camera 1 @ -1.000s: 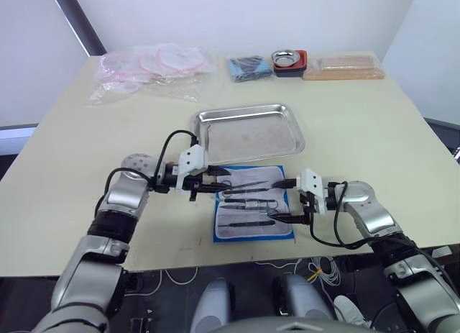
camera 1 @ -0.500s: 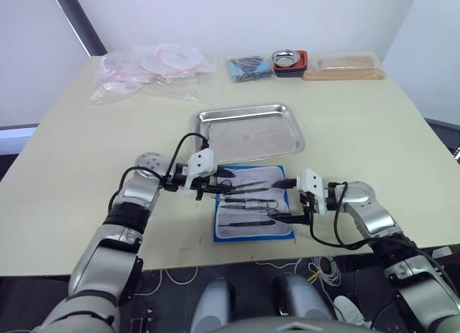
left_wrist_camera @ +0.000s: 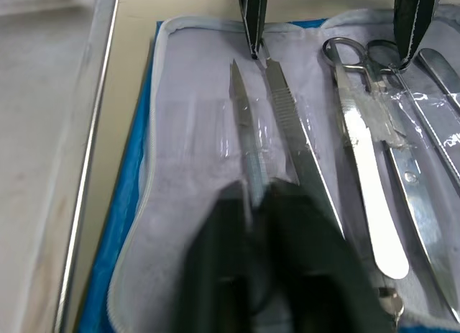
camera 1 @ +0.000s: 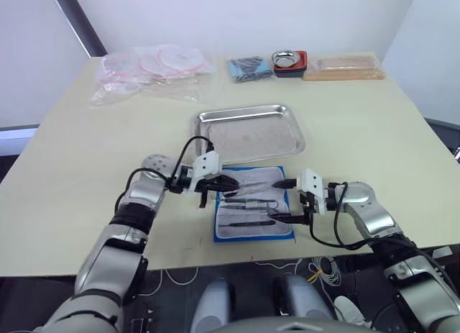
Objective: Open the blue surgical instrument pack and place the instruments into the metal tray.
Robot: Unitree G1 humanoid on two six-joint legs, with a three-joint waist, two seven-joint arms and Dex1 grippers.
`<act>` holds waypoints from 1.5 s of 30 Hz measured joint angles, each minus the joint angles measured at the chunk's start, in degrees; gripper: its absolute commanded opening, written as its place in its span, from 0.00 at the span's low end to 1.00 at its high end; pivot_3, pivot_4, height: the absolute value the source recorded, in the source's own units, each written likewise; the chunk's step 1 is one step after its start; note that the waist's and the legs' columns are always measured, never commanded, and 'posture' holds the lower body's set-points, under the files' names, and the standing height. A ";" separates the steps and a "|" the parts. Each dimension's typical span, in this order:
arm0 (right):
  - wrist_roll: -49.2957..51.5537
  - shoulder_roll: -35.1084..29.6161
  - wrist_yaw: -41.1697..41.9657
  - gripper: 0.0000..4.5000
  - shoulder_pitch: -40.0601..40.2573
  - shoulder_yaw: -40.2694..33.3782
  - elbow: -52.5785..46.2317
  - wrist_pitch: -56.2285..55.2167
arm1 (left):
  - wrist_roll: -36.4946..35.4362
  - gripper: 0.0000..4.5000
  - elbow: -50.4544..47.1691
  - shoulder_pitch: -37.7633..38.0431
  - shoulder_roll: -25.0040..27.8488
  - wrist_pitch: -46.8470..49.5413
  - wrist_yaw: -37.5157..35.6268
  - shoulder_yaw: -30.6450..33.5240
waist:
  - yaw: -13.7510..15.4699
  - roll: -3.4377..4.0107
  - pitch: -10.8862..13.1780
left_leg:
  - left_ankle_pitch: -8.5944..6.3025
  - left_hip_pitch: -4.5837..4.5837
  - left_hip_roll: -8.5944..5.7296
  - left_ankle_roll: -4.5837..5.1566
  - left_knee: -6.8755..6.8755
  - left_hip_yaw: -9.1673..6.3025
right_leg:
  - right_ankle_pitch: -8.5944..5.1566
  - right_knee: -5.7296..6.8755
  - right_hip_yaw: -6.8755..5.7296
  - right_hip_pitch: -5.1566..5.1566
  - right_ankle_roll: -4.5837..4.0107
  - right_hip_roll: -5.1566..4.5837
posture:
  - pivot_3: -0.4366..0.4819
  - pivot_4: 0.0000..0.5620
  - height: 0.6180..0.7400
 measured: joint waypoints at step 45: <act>0.00 0.47 -0.41 1.00 0.07 -0.01 0.01 -0.01 | 1.65 0.25 -9.82 2.69 1.27 8.61 3.88 -0.98 | -0.09 0.04 0.02 | 0.00 -0.01 0.08 0.00 -0.03 -0.02 | -0.01 -0.02 0.03 -0.02 -0.01 0.01 | 0.48 0.27 1.00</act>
